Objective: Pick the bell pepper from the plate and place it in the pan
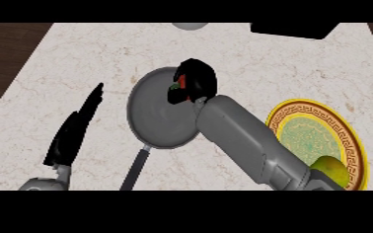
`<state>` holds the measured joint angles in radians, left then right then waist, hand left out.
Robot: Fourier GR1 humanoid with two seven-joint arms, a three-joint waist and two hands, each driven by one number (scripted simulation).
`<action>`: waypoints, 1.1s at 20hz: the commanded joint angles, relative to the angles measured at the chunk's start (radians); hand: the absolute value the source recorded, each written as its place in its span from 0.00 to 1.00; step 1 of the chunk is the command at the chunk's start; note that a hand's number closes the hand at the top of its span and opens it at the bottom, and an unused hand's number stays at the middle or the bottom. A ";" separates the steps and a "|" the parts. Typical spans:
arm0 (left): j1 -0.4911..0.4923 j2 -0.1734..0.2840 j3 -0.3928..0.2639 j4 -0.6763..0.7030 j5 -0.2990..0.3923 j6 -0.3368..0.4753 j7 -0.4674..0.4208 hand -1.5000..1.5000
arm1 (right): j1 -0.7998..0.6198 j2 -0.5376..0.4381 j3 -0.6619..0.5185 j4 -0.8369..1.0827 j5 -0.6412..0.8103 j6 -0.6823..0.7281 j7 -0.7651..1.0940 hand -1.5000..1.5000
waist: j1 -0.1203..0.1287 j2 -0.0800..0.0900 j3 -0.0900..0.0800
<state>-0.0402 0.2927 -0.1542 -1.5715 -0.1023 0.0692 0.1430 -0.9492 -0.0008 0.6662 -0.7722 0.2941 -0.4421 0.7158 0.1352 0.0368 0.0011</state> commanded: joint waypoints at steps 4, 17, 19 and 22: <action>-0.021 -0.012 -0.006 0.006 0.004 -0.010 0.006 0.50 | 0.038 0.001 -0.039 -0.004 -0.229 -0.178 -0.171 0.00 | 0.018 0.003 0.002; 0.030 -0.003 0.030 0.038 0.001 0.001 -0.020 0.50 | 0.000 0.001 -0.123 0.037 -0.386 -0.669 -0.387 0.00 | -0.039 -0.018 0.000; 0.013 0.002 0.056 0.026 0.008 0.011 0.012 0.50 | 0.058 0.001 -0.219 0.057 -0.405 -0.608 -0.503 0.00 | -0.088 -0.022 0.001; 0.062 -0.017 0.060 0.022 0.014 0.020 -0.018 0.50 | 0.128 0.001 -0.264 -0.004 -0.440 -0.623 -0.619 0.00 | -0.106 -0.028 0.000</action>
<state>0.0011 0.2887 -0.1112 -1.5573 -0.0962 0.0779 0.1375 -0.8889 -0.0035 0.4667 -0.7489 -0.1047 -1.0145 0.2210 0.0624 0.0150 0.0015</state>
